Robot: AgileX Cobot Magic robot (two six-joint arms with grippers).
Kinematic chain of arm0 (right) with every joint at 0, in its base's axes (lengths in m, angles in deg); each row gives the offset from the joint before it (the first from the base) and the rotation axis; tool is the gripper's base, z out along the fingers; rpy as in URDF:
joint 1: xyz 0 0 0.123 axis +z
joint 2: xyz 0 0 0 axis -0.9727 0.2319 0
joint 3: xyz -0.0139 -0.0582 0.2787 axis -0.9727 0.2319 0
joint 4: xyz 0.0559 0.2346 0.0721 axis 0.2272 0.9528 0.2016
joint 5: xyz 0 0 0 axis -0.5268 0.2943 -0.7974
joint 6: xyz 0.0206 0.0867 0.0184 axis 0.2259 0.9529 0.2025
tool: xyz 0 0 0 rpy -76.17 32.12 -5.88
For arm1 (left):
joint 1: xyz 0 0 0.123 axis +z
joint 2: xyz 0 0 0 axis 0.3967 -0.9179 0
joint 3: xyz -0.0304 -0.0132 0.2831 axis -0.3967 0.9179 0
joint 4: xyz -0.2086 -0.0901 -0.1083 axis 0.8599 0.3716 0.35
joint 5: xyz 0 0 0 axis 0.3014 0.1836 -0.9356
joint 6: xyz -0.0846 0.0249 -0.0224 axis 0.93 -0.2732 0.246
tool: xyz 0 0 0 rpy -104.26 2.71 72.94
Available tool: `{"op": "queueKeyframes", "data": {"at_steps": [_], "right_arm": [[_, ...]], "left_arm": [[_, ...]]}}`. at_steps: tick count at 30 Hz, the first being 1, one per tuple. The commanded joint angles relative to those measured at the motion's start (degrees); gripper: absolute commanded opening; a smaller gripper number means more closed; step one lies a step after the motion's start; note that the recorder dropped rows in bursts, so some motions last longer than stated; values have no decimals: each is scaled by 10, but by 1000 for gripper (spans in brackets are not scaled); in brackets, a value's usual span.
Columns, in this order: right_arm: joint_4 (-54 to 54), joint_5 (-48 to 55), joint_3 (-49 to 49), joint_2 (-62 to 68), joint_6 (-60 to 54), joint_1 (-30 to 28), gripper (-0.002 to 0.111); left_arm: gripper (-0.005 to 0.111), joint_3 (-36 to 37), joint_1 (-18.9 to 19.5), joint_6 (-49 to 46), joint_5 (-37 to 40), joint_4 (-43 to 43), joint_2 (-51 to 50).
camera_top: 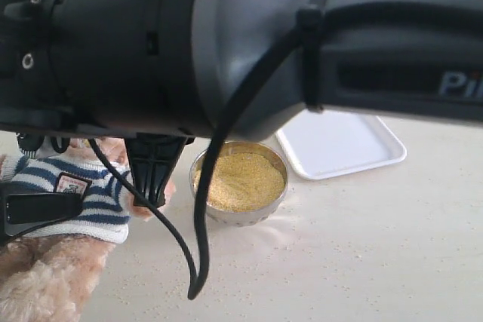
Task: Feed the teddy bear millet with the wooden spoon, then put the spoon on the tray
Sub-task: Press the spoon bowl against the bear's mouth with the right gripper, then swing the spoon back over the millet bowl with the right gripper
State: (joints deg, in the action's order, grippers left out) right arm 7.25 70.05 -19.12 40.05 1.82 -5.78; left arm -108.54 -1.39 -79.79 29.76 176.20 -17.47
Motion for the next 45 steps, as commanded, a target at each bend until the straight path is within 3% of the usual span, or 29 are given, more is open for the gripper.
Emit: {"op": "queueKeyframes", "data": {"at_steps": [1, 11, 18, 25, 45], "right_arm": [[41, 0, -2, -24, 22, -12, 1], [155, 0, 7, -111, 35, -84, 1], [156, 0, 106, -164, 27, -141, 1], [168, 0, 174, -138, 3, -183, 1], [85, 0, 192, -35, 2, -143, 1]], "left_arm": [[5, -5, 2, -4, 19, 5, 1], [5, -5, 2, -4, 19, 5, 1], [5, -5, 2, -4, 19, 5, 1], [5, -5, 2, -4, 19, 5, 1], [5, -5, 2, -4, 19, 5, 1]]}}
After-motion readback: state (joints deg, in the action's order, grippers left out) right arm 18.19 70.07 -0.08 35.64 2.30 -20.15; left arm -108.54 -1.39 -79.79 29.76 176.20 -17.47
